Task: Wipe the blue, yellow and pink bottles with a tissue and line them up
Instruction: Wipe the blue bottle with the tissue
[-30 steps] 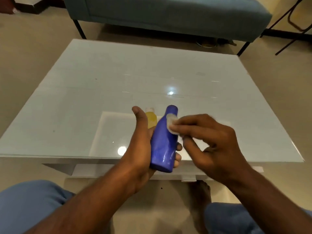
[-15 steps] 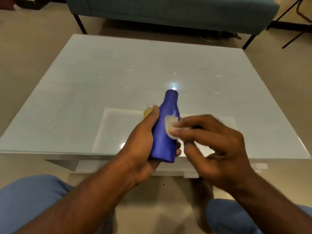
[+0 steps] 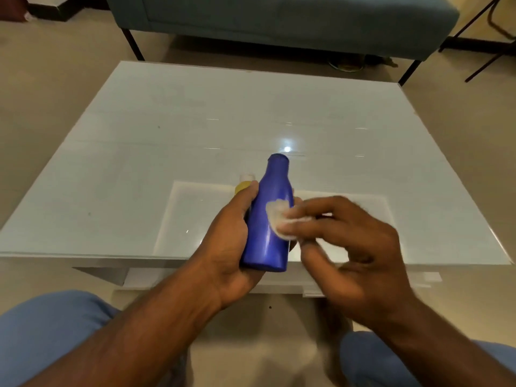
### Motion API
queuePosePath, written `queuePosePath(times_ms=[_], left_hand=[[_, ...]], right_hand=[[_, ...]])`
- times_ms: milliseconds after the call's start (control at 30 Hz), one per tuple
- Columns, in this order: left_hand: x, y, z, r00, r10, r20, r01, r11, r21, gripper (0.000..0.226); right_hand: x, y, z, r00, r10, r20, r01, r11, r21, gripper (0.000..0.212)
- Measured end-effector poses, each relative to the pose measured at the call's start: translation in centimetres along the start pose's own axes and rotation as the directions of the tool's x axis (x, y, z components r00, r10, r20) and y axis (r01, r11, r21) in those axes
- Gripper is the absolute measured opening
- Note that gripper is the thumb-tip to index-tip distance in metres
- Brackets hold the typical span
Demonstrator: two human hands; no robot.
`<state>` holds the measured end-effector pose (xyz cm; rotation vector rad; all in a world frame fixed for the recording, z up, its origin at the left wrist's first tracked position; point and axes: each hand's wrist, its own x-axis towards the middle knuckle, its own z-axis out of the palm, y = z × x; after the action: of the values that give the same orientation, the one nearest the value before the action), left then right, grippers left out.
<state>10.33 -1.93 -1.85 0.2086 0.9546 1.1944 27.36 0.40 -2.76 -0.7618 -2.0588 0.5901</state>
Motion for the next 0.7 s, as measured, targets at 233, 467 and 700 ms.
queuePosePath(times_ms=[233,467,700], left_hand=[[0.2,-0.4,-0.4,0.999,0.045,0.024,-0.048,0.983,0.180,0.043],[0.2,0.2,-0.2,0.998,0.059,0.012,-0.059,0.998,0.002,0.039],[-0.1,-0.5,-0.3,0.993,0.037,0.113,-0.061,0.975,0.212,0.047]], right_hand=[[0.8,1.0,-0.3,0.994,0.079,-0.076,-0.082,0.996,-0.037,0.029],[-0.4,-0.6,0.5,1.000,0.022,0.010,-0.023,0.999,0.031,0.024],[0.8,0.8,-0.5,0.988,0.109,-0.113,-0.116,0.992,-0.051,0.030]])
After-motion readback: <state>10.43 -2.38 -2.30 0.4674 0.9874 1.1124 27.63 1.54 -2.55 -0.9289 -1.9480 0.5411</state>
